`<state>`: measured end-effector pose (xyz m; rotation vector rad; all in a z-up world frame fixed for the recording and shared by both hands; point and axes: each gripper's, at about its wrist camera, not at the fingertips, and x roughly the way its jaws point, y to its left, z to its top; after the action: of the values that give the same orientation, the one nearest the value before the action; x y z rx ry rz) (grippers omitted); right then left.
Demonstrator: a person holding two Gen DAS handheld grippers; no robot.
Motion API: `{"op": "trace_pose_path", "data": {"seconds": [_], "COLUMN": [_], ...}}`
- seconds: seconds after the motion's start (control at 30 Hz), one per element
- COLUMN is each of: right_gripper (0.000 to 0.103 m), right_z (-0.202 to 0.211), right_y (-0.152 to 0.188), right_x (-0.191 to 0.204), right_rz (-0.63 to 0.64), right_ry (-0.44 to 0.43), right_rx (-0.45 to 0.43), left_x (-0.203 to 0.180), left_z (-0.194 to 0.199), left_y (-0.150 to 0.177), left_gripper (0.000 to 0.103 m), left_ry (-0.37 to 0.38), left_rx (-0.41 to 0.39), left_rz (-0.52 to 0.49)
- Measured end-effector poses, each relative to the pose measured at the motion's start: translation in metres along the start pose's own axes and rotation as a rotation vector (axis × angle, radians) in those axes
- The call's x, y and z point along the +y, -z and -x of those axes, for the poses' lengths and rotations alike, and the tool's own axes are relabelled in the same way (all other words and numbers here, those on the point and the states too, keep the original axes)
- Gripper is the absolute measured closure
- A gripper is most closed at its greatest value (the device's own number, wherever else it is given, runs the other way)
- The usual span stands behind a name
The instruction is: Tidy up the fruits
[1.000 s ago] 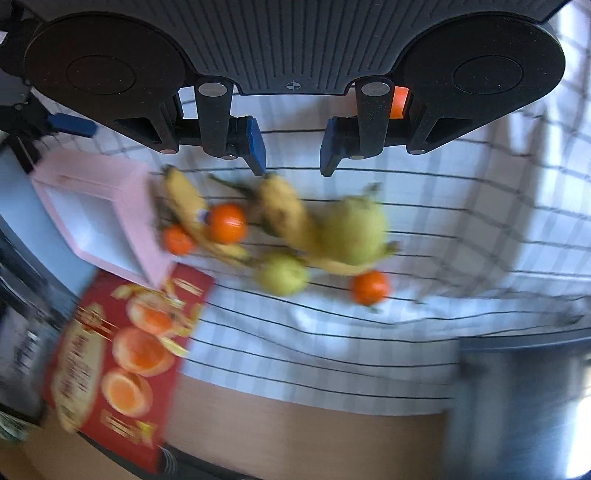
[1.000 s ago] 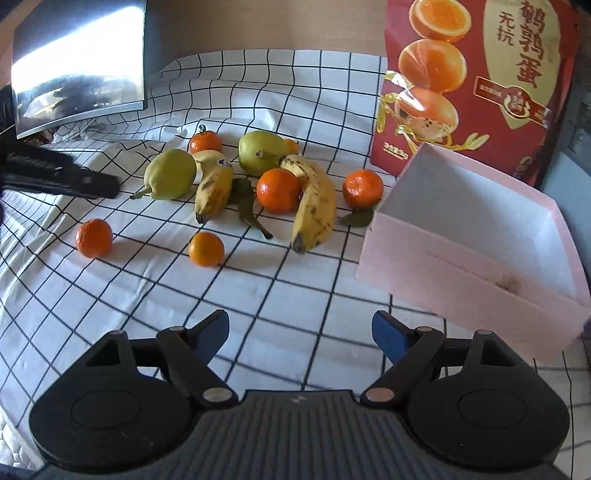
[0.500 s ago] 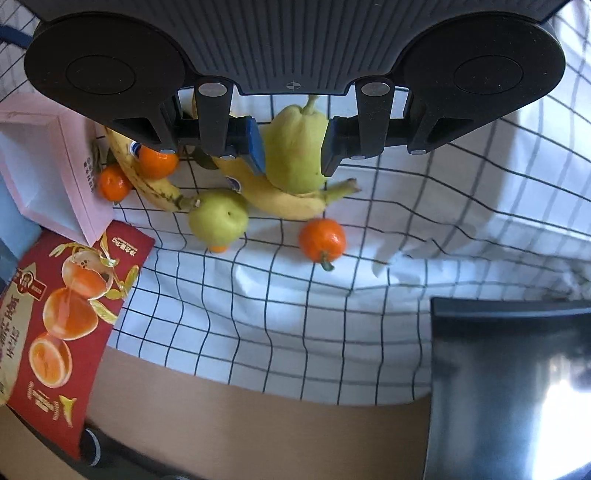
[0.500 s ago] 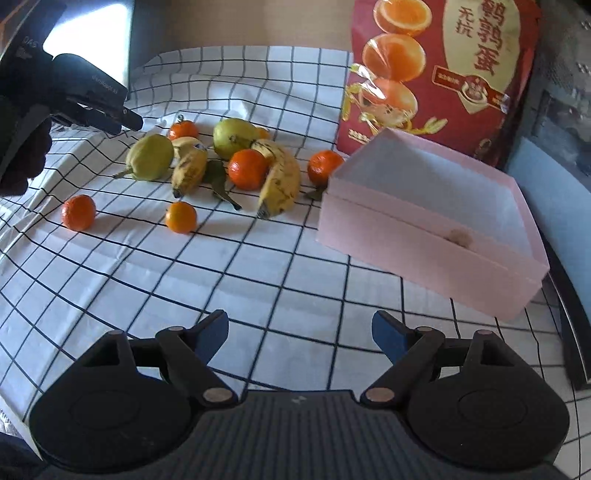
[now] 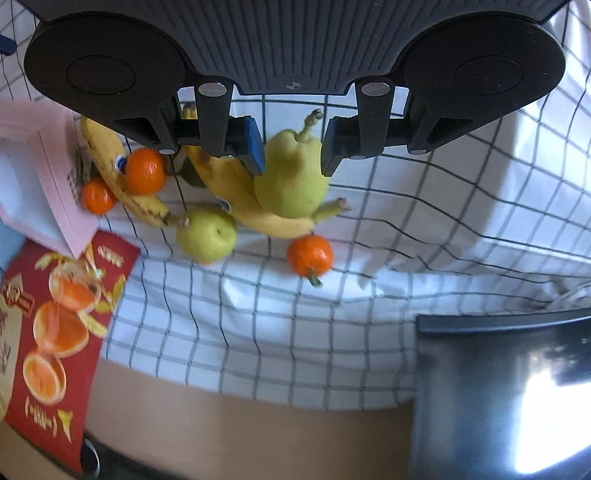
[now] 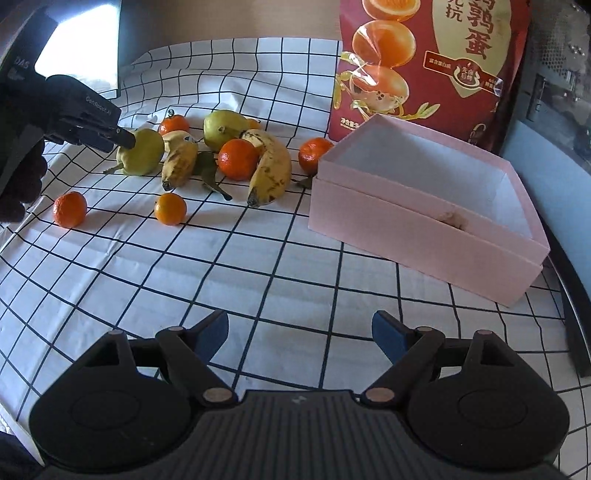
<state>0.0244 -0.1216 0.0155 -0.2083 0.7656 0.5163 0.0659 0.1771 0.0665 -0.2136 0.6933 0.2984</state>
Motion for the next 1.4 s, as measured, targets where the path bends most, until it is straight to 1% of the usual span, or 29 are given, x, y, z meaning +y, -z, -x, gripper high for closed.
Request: {"op": "trace_pose_path", "data": {"seconds": [0.07, 0.13, 0.2, 0.3, 0.4, 0.43, 0.5, 0.6, 0.67, 0.73, 0.77, 0.83, 0.9, 1.03, 1.13, 1.2, 1.27, 1.33, 1.4], "right_gripper": [0.017, 0.017, 0.017, 0.017, 0.017, 0.017, 0.017, 0.019, 0.02, 0.023, 0.023, 0.023, 0.024, 0.025, 0.025, 0.026, 0.027, 0.027, 0.027], "right_z": [0.002, 0.005, 0.004, -0.007, -0.025, -0.03, -0.046, -0.071, -0.089, -0.102, -0.106, -0.113, -0.119, -0.135, -0.147, -0.154, -0.162, -0.167, -0.172], "right_y": [-0.006, -0.017, -0.037, -0.068, -0.101, -0.11, -0.123, -0.128, -0.128, -0.129, -0.131, -0.137, -0.145, -0.159, -0.165, -0.167, -0.171, -0.181, -0.192], "right_x": [0.002, 0.004, 0.006, 0.013, 0.029, 0.037, 0.06, 0.098, 0.121, 0.141, 0.149, 0.162, 0.174, 0.193, 0.201, 0.205, 0.204, 0.201, 0.197], "right_rz": [0.016, 0.057, 0.107, 0.157, 0.226, 0.27, 0.408, 0.645, 0.787, 0.882, 0.909, 0.936, 0.952, 1.002, 1.036, 1.042, 1.009, 0.927, 0.833], "right_ry": [-0.012, -0.028, -0.044, -0.066, -0.087, -0.092, -0.084, -0.043, -0.05, -0.07, -0.079, -0.1, -0.142, -0.167, -0.229, -0.245, -0.252, -0.276, -0.306], "right_rx": [-0.022, -0.054, -0.092, -0.124, -0.145, -0.151, -0.172, -0.212, -0.231, -0.228, -0.234, -0.256, -0.266, -0.267, -0.215, -0.173, -0.145, -0.11, -0.062], "left_x": [0.004, 0.008, 0.012, 0.021, 0.04, 0.047, 0.061, 0.078, 0.086, 0.093, 0.097, 0.105, 0.112, 0.128, 0.137, 0.141, 0.144, 0.145, 0.144], "left_z": [0.009, 0.012, 0.016, 0.025, 0.034, 0.035, 0.036, 0.035, 0.033, 0.031, 0.029, 0.027, 0.025, 0.023, 0.022, 0.022, 0.022, 0.02, 0.016], "left_y": [0.002, 0.002, 0.001, 0.005, 0.011, 0.013, 0.018, 0.023, 0.025, 0.026, 0.027, 0.028, 0.029, 0.032, 0.034, 0.036, 0.037, 0.036, 0.032], "left_gripper": [0.066, 0.066, 0.066, 0.066, 0.066, 0.066, 0.066, 0.066, 0.066, 0.066, 0.066, 0.066, 0.066, 0.066, 0.066, 0.066, 0.066, 0.066, 0.066], "left_ry": [0.024, 0.051, 0.076, 0.1, 0.112, 0.116, 0.113, 0.117, 0.136, 0.145, 0.147, 0.151, 0.142, 0.129, 0.115, 0.114, 0.117, 0.132, 0.164], "left_rx": [-0.01, 0.009, 0.031, 0.022, 0.018, 0.021, 0.034, 0.041, 0.045, 0.045, 0.047, 0.052, 0.057, 0.065, 0.067, 0.068, 0.069, 0.074, 0.085], "left_rz": [0.029, 0.031, 0.008, -0.022, 0.003, 0.018, 0.043, 0.064, 0.076, 0.092, 0.103, 0.121, 0.13, 0.157, 0.173, 0.188, 0.202, 0.218, 0.244]}}
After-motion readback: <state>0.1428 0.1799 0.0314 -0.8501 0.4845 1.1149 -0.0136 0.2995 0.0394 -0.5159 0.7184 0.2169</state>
